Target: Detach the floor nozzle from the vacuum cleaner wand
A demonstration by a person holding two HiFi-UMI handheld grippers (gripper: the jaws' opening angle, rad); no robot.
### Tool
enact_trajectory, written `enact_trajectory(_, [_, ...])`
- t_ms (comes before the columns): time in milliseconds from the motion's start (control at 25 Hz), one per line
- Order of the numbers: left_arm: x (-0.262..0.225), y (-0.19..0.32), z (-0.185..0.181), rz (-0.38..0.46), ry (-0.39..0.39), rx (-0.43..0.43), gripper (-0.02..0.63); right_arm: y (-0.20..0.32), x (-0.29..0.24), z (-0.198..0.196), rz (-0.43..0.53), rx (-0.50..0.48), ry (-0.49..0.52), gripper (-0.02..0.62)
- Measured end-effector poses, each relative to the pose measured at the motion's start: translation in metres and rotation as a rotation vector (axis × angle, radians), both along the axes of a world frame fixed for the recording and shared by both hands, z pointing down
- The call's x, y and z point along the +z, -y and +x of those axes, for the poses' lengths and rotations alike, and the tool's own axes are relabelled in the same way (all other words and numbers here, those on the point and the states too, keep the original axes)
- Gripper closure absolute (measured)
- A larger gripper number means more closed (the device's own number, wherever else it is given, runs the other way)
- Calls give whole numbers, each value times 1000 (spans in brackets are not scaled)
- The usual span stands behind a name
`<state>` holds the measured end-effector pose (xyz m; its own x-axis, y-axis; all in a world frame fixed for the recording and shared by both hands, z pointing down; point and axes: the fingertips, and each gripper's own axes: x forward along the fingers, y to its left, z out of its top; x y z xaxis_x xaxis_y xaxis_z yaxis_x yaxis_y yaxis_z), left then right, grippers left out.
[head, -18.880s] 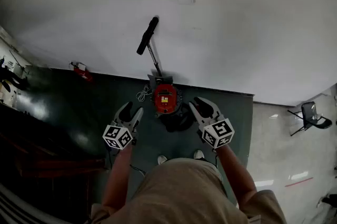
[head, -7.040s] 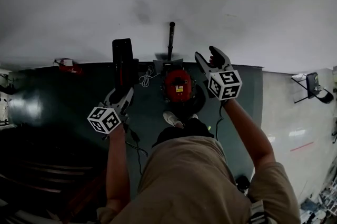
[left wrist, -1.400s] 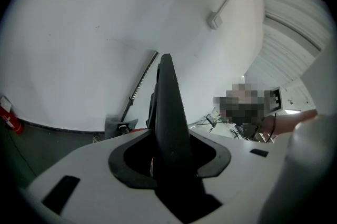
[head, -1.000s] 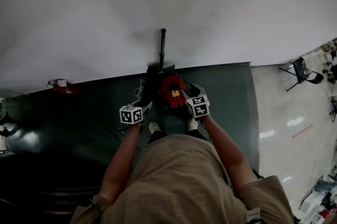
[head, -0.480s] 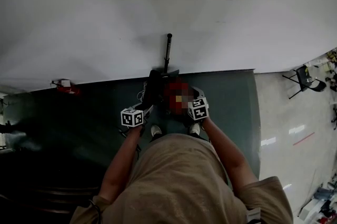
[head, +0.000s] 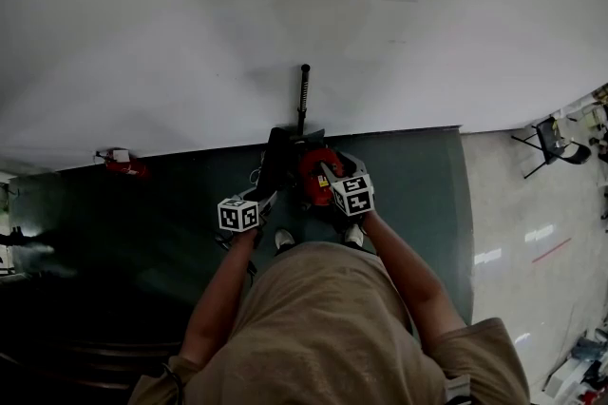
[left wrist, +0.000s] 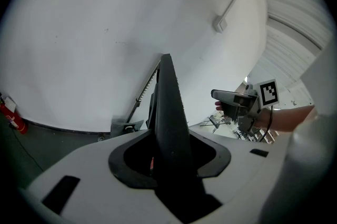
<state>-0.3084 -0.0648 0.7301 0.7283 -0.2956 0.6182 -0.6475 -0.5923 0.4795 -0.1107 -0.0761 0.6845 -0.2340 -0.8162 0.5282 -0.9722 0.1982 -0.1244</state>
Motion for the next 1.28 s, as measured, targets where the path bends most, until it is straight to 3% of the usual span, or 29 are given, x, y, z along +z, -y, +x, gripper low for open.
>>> enact_trajectory(360, [-9, 4, 0, 8, -11, -13, 434, 3, -14, 12, 13, 52, 8, 397])
enact_trajectory(480, [-11, 3, -2, 8, -8, -16, 434, 2, -12, 19, 8, 47, -57, 484])
enact_trajectory(560, [-13, 2, -2, 9, -4, -16, 434, -1, -13, 23, 0, 44, -66, 494])
enact_trajectory(1080, [-30, 2, 11, 32, 19, -73, 434, -23, -22, 67, 29, 60, -6, 494])
enact_trajectory(1280, [-36, -3, 27, 42, 9, -118, 434, -35, -24, 97, 23, 79, 71, 494])
